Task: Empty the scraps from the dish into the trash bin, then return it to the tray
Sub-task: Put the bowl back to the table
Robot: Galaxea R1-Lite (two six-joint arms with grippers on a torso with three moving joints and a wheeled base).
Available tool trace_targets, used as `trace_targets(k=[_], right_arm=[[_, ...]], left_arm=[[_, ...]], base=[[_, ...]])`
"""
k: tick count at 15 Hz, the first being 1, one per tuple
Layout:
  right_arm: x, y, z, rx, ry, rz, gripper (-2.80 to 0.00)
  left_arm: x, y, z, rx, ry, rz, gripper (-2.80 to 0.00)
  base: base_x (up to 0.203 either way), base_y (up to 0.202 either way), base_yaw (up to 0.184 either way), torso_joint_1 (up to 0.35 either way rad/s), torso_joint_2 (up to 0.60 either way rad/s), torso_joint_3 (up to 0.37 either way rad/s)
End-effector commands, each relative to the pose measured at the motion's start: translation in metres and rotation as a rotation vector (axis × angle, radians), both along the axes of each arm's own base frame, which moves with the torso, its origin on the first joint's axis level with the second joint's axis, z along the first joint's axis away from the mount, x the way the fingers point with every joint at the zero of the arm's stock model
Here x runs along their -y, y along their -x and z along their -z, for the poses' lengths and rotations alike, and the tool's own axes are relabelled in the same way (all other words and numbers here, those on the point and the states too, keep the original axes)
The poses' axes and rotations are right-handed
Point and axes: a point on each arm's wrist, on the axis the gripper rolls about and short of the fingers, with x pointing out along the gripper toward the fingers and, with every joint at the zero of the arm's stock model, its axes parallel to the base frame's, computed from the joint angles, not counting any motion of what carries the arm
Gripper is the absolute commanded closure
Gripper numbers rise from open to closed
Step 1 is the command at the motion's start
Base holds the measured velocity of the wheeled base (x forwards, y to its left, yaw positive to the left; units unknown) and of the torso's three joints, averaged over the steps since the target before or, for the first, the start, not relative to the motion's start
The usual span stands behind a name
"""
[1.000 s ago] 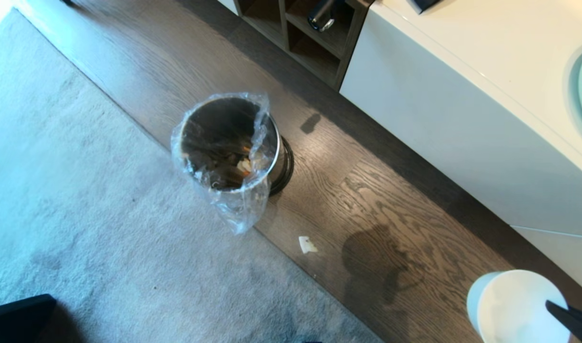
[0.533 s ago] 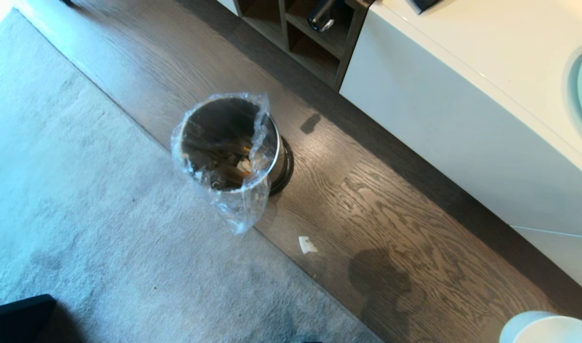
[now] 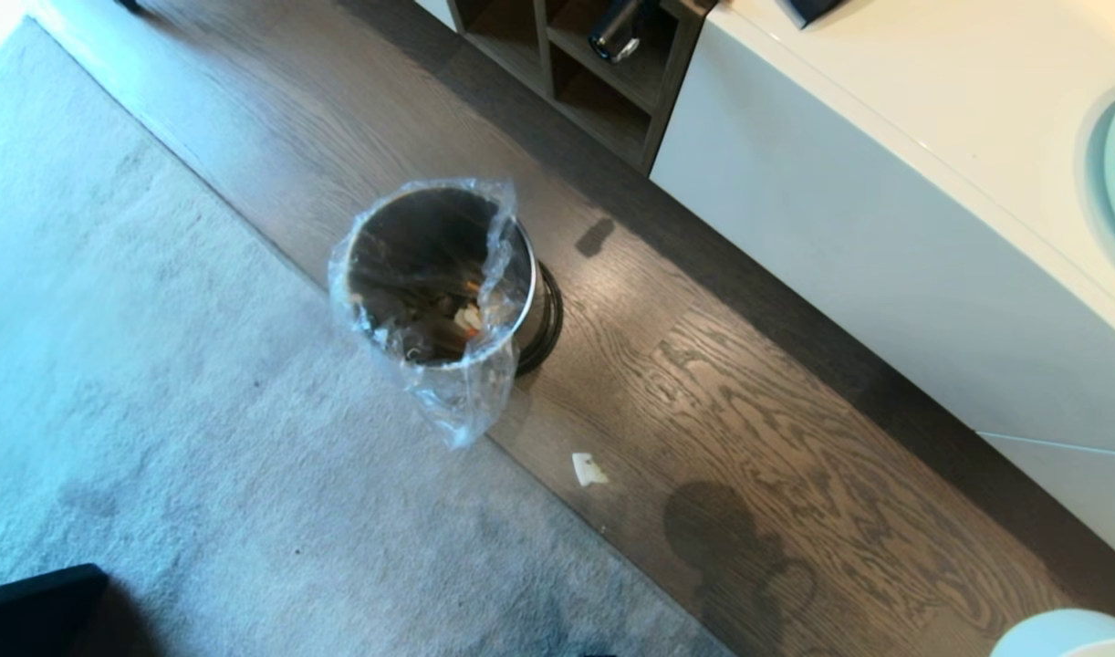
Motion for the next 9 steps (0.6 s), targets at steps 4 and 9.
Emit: trace_targets(k=[4,9], right_arm=[[0.0,0.0009,0.0002,0.012,0.001,0.0,0.0],[0.0,0.0009,0.0002,0.012,0.001,0.0,0.0]], left_arm=[[0.0,0.0,0.0,0.001,0.001,0.0,0.0],[0.0,0.0,0.0,0.001,0.001,0.0,0.0]], base=[[0.0,0.0,0.0,0.0,0.0,0.0],[0.0,0.0,0.0,0.0,0.0,0.0]])
